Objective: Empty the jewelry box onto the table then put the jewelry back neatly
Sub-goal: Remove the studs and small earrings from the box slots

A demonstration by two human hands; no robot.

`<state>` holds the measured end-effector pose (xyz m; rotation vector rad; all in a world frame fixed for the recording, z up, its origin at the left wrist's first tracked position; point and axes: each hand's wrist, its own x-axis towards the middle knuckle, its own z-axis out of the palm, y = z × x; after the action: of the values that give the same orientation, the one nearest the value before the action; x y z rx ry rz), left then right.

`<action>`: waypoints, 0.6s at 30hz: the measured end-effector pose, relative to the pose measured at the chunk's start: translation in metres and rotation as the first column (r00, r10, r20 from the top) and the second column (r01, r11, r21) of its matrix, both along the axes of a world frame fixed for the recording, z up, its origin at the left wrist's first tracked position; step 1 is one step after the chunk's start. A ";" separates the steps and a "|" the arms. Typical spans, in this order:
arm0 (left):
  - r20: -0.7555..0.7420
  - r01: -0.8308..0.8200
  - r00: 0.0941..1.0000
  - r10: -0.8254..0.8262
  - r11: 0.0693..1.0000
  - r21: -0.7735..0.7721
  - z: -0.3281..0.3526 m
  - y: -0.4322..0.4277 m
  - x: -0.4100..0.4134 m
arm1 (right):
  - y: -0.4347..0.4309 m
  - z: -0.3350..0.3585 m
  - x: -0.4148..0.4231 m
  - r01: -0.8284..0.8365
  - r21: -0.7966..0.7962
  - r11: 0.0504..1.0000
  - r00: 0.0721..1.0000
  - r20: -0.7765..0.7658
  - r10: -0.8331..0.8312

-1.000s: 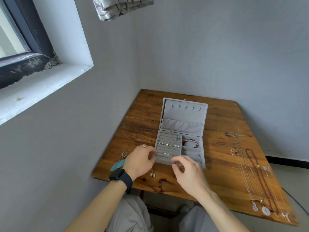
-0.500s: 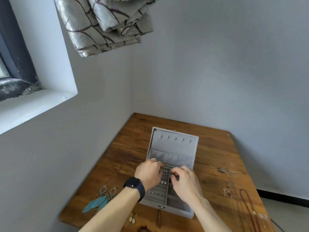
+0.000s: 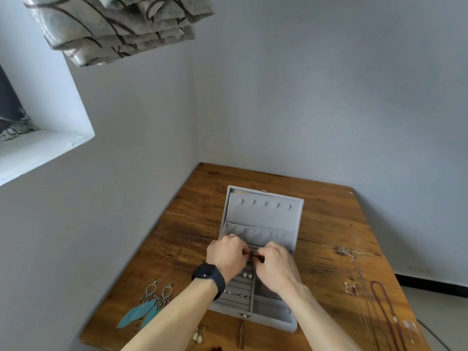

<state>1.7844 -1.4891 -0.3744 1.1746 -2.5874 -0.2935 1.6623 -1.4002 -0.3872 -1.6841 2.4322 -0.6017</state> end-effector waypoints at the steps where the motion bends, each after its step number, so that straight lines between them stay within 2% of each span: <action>1: -0.001 -0.006 1.000 0.006 1.000 0.011 0.000 0.000 0.000 | -0.001 0.001 0.001 0.004 0.000 1.000 1.000 -0.011 -0.004; 12: 0.122 0.011 0.992 -0.013 1.000 0.024 -0.010 -0.002 0.001 | -0.011 0.007 0.003 0.039 0.126 0.991 0.999 -0.033 -0.035; 16: 0.091 0.015 0.996 -0.020 0.998 0.055 -0.010 0.000 0.003 | -0.014 0.009 0.002 0.076 0.174 0.982 0.993 0.077 -0.091; 18: 0.063 0.016 0.998 -0.021 0.997 0.071 -0.008 0.001 0.004 | -0.015 0.008 0.003 0.076 0.176 0.981 0.993 0.078 -0.091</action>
<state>1.7883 -1.4881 -0.3829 1.2034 -2.6641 -0.3599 1.6648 -1.4147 -0.3789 -1.4653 2.4265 -0.4474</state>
